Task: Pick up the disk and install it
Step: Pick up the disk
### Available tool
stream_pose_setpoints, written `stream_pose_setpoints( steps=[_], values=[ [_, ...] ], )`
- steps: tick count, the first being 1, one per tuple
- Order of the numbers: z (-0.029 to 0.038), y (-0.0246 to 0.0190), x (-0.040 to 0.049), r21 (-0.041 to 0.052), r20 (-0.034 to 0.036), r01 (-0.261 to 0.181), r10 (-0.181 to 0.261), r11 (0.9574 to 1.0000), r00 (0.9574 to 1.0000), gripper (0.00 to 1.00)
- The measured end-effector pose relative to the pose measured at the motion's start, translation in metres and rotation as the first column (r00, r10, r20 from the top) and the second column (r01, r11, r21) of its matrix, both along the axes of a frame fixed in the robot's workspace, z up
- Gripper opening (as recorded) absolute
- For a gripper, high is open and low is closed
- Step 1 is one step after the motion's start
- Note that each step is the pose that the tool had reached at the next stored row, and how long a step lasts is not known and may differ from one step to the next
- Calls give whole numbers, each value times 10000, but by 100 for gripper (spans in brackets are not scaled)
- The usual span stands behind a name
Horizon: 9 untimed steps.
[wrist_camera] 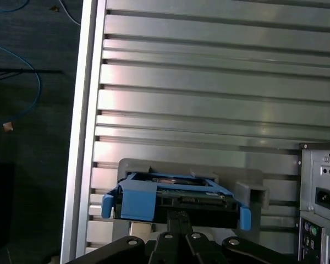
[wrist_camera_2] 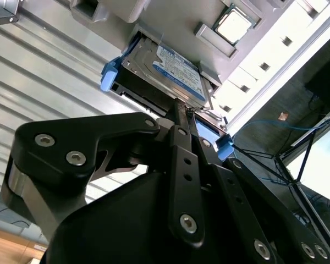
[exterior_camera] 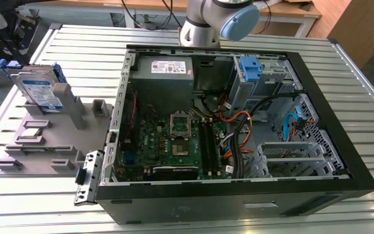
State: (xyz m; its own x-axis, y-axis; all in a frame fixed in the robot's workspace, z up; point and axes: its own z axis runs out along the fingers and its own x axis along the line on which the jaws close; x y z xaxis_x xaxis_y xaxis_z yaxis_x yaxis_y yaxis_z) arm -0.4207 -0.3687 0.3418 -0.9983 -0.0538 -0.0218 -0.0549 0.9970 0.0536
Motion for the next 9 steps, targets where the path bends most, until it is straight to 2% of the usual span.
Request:
stream_pose_setpoints(
  steps=[6,9],
  values=[
    [0,0,0,1,0,-40,40,10000,10000,11],
    [-1,0,0,0,1,-276,276,9996,9996,11]
  ],
)
